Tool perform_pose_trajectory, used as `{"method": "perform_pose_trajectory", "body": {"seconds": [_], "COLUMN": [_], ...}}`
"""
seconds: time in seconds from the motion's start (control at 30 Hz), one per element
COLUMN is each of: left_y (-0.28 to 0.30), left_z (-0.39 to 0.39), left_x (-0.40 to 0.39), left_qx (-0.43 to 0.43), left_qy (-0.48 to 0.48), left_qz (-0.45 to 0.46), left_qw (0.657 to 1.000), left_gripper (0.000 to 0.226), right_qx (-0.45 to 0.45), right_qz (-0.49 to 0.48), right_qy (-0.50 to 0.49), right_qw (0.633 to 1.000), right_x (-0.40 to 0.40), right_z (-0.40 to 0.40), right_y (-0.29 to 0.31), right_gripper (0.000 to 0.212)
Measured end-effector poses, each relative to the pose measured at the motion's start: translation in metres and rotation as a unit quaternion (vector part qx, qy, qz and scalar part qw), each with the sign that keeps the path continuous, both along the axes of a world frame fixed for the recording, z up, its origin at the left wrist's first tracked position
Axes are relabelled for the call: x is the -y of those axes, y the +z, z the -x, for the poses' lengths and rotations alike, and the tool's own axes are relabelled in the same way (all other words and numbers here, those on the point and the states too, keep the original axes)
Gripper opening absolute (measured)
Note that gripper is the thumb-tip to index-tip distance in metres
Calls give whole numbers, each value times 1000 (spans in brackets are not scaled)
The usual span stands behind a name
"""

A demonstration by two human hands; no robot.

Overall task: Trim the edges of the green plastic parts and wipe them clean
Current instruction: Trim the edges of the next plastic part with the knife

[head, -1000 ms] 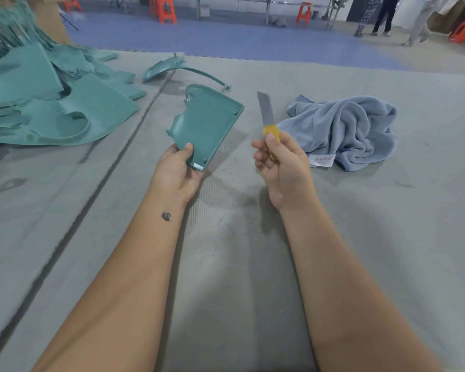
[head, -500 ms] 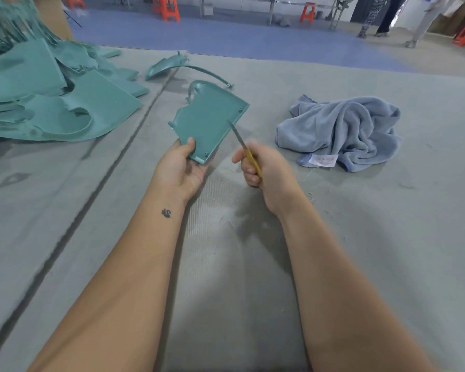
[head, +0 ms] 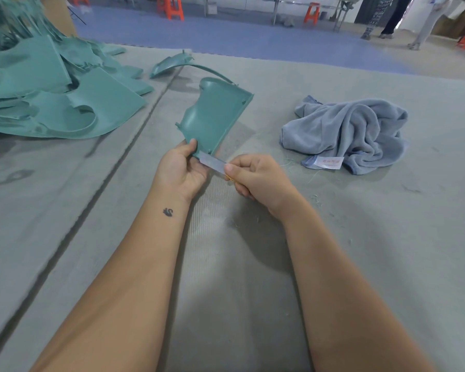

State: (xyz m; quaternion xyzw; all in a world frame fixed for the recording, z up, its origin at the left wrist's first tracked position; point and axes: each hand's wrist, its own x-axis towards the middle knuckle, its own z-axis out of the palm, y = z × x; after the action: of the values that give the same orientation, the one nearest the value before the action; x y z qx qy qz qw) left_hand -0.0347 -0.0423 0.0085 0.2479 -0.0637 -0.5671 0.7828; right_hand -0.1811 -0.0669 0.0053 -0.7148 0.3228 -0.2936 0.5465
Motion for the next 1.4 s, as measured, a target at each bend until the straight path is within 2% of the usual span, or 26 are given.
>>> {"method": "perform_pose_trajectory", "body": {"seconds": [0.57, 0.7, 0.83, 0.93, 1.03, 1.1, 1.17, 1.3, 1.4], "left_y": [3, 2, 2, 1, 1, 1, 1, 1, -1], "left_z": [4, 4, 5, 6, 7, 8, 7, 6, 8], "left_x": [-5, -9, -10, -8, -7, -7, -7, -8, -8], "left_qx": [2, 44, 62, 61, 66, 72, 74, 107, 127], "left_qy": [-14, -37, -42, -34, -20, -16, -22, -48, -56], "left_qz": [-1, -18, -22, -14, -14, -17, -17, -29, -33], "left_qw": [1000, 998, 997, 997, 997, 997, 997, 993, 990], "left_gripper": [30, 27, 29, 30, 31, 32, 32, 30, 30], "right_qx": [46, 186, 221, 196, 101, 42, 36, 164, 231], "right_qz": [17, -84, -110, -79, -19, 11, 14, -86, -146], "right_qy": [-72, -144, -170, -126, -51, -44, -73, -170, -205], "right_qw": [996, 968, 954, 969, 993, 998, 997, 968, 940], "right_x": [5, 13, 15, 14, 10, 9, 10, 18, 20], "right_z": [-3, 3, 6, 6, 2, -1, -3, 2, 4], "right_y": [-8, -6, -5, -7, -11, -12, -12, -8, -5], "right_gripper": [34, 32, 29, 29, 31, 32, 33, 32, 30]}}
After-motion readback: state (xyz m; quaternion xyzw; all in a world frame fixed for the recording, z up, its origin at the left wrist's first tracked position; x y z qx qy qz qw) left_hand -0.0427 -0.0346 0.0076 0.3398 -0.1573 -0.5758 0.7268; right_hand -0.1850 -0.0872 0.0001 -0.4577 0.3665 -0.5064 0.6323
